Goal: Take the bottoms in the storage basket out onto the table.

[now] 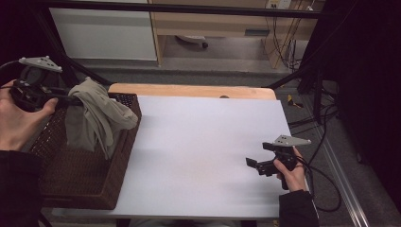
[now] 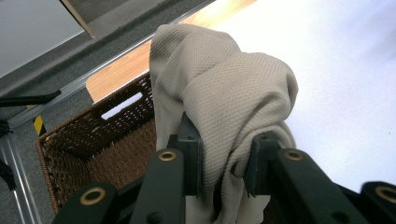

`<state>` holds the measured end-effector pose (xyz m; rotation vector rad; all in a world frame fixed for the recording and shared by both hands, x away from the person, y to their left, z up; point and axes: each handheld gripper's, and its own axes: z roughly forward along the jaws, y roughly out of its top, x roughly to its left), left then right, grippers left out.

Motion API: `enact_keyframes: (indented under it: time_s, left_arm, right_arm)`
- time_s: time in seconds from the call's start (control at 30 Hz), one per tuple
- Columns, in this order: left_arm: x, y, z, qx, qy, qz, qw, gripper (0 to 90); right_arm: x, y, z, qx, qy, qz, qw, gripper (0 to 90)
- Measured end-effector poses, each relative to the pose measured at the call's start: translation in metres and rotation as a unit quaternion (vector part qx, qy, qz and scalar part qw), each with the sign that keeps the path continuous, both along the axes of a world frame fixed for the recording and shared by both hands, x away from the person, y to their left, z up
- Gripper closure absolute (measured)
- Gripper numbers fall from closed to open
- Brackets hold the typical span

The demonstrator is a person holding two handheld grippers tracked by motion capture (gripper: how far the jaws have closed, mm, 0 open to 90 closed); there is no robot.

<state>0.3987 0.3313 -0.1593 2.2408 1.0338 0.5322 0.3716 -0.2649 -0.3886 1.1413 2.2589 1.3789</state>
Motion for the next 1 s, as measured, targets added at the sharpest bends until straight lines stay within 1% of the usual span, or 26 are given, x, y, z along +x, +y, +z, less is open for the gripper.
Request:
enact_keyframes:
  time_s: [0.2, 0.23, 0.33, 0.5, 0.53, 0.57, 0.83, 0.93, 1.0]
  left_arm:
    - [-0.002, -0.004, 0.004, 0.000, -0.005, -0.001, 1.0000, 71.4]
    - [-0.002, -0.004, 0.005, 0.003, -0.011, -0.005, 0.9999, 71.4]
    - [-0.003, -0.007, 0.007, 0.005, -0.012, -0.009, 0.9999, 71.4]
    - [-0.004, -0.012, 0.012, 0.001, -0.016, -0.013, 0.9998, 71.4]
    - [-0.004, -0.013, 0.012, 0.001, -0.016, -0.014, 0.9998, 71.4]
    - [-0.005, -0.014, 0.013, 0.000, -0.010, -0.014, 0.9999, 71.5]
    - [-0.005, -0.021, 0.017, 0.001, -0.009, -0.023, 0.9997, 71.5]
    - [-0.006, -0.023, 0.018, -0.001, -0.010, -0.025, 0.9996, 71.5]
    - [-0.006, -0.025, 0.020, 0.001, -0.009, -0.028, 0.9996, 71.5]
  right_arm:
    - [0.000, 0.000, 0.000, 0.000, 0.000, 0.000, 1.0000, 0.4]
    - [0.000, 0.000, 0.000, 0.000, 0.000, 0.000, 1.0000, 0.4]
    - [0.000, 0.000, 0.000, 0.000, -0.001, 0.000, 1.0000, 0.4]
    - [0.000, 0.000, 0.000, -0.001, -0.001, 0.001, 1.0000, 0.4]
    - [0.000, 0.000, 0.000, 0.000, 0.000, 0.001, 1.0000, 0.4]
    - [0.000, 0.000, 0.000, 0.001, 0.000, 0.000, 1.0000, 0.4]
    - [0.000, 0.000, 0.001, 0.000, -0.002, 0.001, 1.0000, 0.4]
    - [0.000, -0.001, 0.001, 0.000, -0.003, 0.000, 1.0000, 0.4]
    - [0.000, -0.001, 0.001, 0.000, -0.003, 0.001, 1.0000, 0.3]
